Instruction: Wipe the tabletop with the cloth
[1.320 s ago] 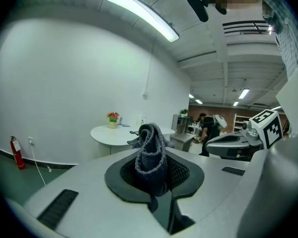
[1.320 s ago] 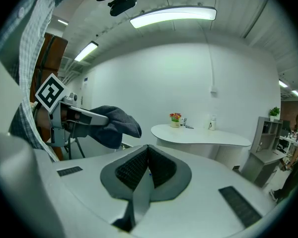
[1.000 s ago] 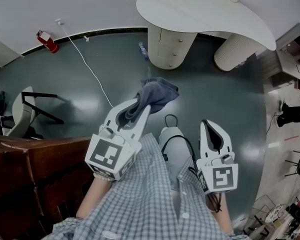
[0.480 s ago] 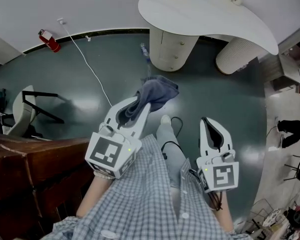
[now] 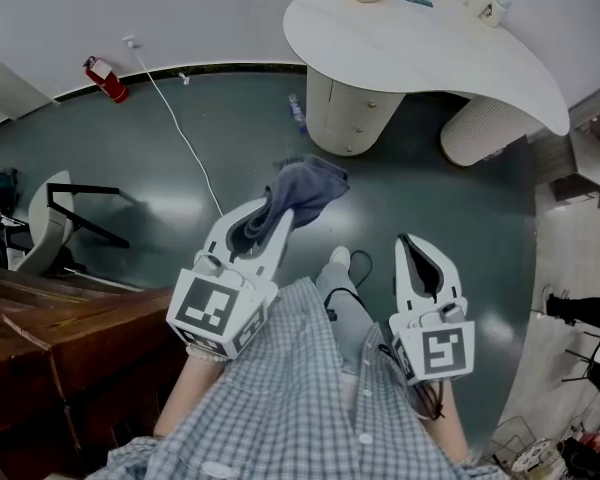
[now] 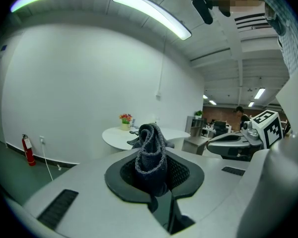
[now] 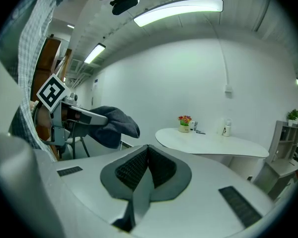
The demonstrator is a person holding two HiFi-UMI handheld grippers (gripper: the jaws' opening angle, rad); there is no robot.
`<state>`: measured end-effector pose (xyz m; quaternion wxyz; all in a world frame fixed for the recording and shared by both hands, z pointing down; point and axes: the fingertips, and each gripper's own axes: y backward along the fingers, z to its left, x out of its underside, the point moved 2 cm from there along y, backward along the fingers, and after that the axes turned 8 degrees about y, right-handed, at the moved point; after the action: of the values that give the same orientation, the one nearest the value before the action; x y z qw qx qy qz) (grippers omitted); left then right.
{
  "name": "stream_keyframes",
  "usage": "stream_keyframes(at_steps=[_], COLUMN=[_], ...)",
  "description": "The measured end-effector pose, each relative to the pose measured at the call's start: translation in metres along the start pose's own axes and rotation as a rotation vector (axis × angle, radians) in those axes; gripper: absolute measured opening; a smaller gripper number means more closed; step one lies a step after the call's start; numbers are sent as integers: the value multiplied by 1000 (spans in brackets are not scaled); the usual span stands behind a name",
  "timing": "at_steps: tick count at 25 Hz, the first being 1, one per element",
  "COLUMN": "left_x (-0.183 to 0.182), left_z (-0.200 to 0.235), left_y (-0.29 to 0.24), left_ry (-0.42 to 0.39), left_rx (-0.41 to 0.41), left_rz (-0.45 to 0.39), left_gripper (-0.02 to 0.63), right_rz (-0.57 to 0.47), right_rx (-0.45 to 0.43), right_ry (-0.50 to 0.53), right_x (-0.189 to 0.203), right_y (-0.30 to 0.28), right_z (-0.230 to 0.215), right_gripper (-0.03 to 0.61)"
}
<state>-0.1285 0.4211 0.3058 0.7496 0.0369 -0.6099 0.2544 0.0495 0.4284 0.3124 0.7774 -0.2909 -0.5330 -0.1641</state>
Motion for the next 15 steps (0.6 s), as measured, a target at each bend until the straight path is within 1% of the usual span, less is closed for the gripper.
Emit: stream_keyframes(at_steps=[15], left_x=[-43], left_z=[0], left_y=[-76], left_ry=[-8], left_rx=[-97], left_rz=[-24], left_gripper=[57], right_rz=[-59], right_rx=[-86], right_ry=[18], right_x=[-10], right_y=[-64], right_z=[-88], right_gripper=[8])
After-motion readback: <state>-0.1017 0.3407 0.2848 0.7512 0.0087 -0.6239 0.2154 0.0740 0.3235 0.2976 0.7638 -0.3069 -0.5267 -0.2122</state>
